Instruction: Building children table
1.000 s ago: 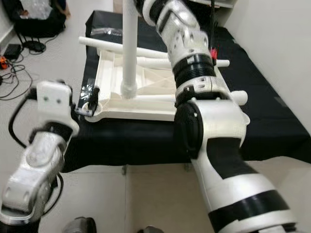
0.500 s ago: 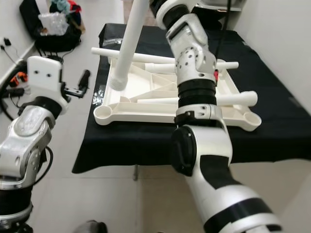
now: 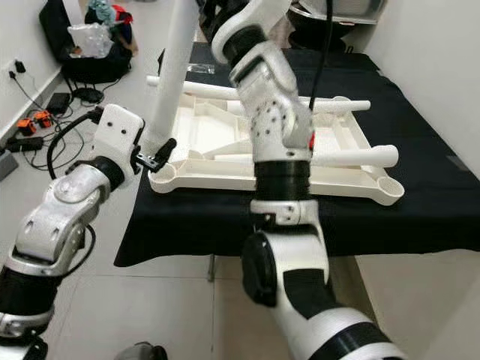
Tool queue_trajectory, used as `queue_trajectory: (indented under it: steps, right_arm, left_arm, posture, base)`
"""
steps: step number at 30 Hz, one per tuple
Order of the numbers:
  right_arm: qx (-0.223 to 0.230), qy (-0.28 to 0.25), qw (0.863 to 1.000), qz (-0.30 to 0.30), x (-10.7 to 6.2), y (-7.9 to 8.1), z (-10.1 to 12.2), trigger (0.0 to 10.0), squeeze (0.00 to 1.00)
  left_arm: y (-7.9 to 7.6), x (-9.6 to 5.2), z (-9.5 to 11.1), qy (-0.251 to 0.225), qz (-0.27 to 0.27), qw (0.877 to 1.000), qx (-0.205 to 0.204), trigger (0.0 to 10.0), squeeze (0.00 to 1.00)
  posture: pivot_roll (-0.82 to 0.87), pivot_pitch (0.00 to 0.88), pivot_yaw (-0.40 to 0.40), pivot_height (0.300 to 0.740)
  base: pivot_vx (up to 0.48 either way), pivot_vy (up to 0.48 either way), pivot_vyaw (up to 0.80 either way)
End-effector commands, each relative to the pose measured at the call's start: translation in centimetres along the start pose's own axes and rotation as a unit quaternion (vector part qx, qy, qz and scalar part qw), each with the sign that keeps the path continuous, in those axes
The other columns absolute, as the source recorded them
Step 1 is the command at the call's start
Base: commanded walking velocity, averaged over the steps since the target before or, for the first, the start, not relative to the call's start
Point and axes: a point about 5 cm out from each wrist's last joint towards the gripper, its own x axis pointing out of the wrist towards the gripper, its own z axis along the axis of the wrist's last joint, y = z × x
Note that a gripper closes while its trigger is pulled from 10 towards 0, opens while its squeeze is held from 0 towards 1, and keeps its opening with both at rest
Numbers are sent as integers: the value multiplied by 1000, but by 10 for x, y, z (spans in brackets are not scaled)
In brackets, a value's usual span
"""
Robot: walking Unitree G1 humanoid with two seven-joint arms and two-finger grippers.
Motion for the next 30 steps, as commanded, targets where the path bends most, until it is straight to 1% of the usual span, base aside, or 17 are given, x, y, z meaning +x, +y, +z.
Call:
queue_trajectory:
  steps: [1, 2, 4, 10, 17, 23, 24, 25, 30]
  right_arm:
    - [5, -8, 1000, 11, -1, 7, 6, 0, 0]
    - [7, -8, 1000, 13, -1, 8, 6, 0, 0]
    - [8, -7, 1000, 13, -2, 10, 6, 0, 0]
    - [11, -10, 1000, 17, -4, 17, 12, 0, 0]
    - [15, -18, 999, 25, -3, 24, 20, 0, 0]
    - [14, -17, 999, 28, -4, 26, 21, 0, 0]
    - [14, -15, 999, 31, -6, 28, 20, 0, 0]
    - [14, -13, 999, 31, -6, 28, 20, 0, 0]
    - [13, -11, 999, 32, -8, 30, 19, 0, 0]
  left_arm:
    - [5, 2, -2, 5, 7, 1000, 23, 10000, 0]
    - [7, 2, -3, 6, 9, 999, 32, 10000, 0]
    - [9, 2, -4, 10, 16, 999, 37, 10000, 0]
    - [9, 3, -12, 23, 11, 999, 19, 10000, 0]
    - [5, 4, -16, 24, -1, 999, 23, 10000, 0]
    - [4, 5, -18, 26, -2, 999, 21, 10000, 0]
    - [5, 4, -20, 25, 7, 999, 19, 1333, 0]
    - [6, 4, -21, 23, 8, 1000, 15, 0, 0]
    - [6, 3, -22, 18, 11, 1000, 10, 0, 0]
  posture:
    - [-4, 0, -59, 740]
    - [-4, 0, -59, 740]
    - [-4, 0, -58, 740]
    - [-8, 0, -54, 740]
    - [-10, 0, -53, 740]
    - [-11, 0, -53, 740]
    - [-12, 0, -53, 740]
    - [-16, 0, -51, 740]
    - [-16, 0, -49, 740]
  base:
    - [0, 0, 0]
    - [0, 0, 0]
    - [0, 0, 0]
    - [0, 0, 0]
    - [0, 0, 0]
    - [0, 0, 0]
    - [0, 0, 0]
    - [0, 0, 0]
    - [0, 0, 0]
